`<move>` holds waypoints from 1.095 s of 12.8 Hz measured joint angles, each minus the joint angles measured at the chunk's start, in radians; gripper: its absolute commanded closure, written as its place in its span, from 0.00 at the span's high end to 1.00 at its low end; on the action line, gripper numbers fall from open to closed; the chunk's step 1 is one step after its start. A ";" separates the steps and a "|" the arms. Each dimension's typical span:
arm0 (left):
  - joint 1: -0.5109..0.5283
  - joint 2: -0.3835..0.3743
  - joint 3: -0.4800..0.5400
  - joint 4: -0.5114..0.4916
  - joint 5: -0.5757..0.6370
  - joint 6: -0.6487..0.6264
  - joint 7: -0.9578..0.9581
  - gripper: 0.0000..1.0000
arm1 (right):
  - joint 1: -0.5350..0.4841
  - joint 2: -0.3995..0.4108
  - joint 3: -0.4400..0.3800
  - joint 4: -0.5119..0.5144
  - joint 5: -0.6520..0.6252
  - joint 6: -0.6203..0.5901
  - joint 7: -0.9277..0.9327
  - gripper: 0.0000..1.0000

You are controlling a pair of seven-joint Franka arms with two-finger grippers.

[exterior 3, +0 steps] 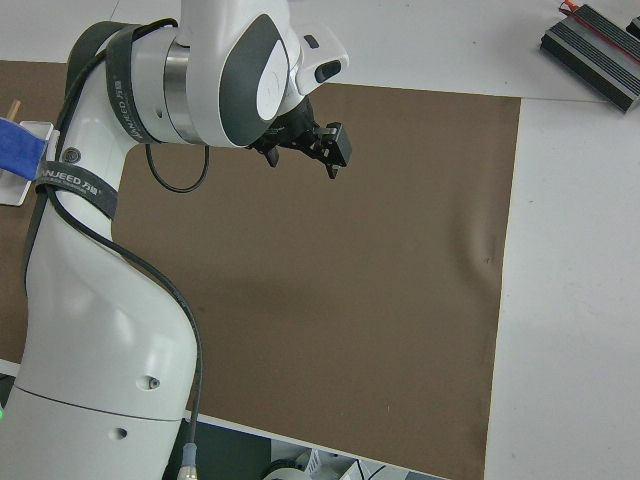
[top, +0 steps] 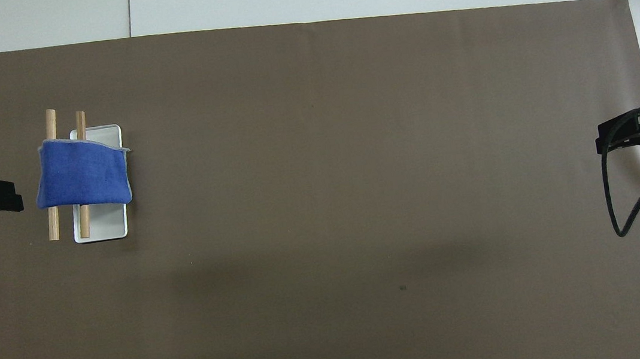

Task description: Right arm passes towel to left arm to hang

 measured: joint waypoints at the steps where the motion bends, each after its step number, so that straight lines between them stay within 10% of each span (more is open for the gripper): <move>1: -0.001 -0.004 -0.018 0.001 0.001 -0.002 0.000 1.00 | 0.000 0.000 0.000 0.000 0.000 0.000 0.000 1.00; 14: 0.000 -0.048 -0.022 0.001 0.001 -0.014 0.000 1.00 | -0.013 0.000 -0.003 0.000 0.064 0.001 -0.002 1.00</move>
